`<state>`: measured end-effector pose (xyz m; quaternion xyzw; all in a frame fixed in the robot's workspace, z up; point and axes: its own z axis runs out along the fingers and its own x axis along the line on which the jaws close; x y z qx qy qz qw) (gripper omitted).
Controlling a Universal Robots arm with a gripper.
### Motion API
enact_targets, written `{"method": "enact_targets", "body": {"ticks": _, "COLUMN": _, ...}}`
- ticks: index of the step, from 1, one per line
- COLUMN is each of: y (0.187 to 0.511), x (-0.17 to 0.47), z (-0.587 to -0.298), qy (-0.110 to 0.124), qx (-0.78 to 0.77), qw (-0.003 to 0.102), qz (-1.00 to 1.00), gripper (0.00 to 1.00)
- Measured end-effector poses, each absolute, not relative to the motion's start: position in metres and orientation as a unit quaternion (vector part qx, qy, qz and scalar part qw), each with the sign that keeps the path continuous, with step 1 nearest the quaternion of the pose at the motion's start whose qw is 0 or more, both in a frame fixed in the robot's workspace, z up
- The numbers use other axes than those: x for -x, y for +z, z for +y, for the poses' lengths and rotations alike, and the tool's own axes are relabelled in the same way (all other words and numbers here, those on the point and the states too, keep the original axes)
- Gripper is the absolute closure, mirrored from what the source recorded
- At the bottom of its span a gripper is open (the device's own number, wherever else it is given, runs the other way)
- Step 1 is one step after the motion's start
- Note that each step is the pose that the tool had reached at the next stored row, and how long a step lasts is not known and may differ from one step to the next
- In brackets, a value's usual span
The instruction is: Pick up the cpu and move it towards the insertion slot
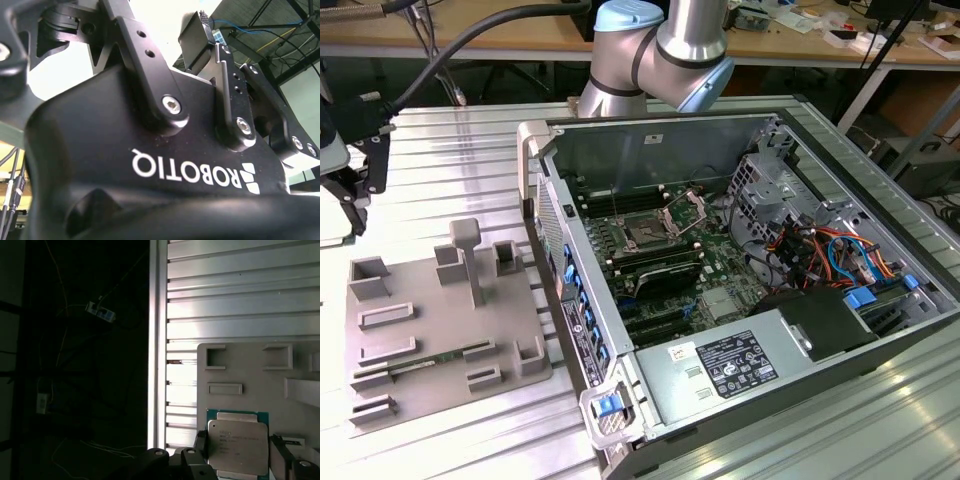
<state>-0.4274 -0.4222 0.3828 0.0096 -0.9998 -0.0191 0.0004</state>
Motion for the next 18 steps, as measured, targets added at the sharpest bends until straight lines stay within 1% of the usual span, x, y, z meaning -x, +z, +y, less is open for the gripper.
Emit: {"method": "enact_targets", "body": {"ticks": 18, "y": 0.3906, "x": 0.4274, "z": -0.4222, "qy": -0.019, "qx": -0.010, "qw": 0.000, "qz": -1.000, "gripper": 0.45}}
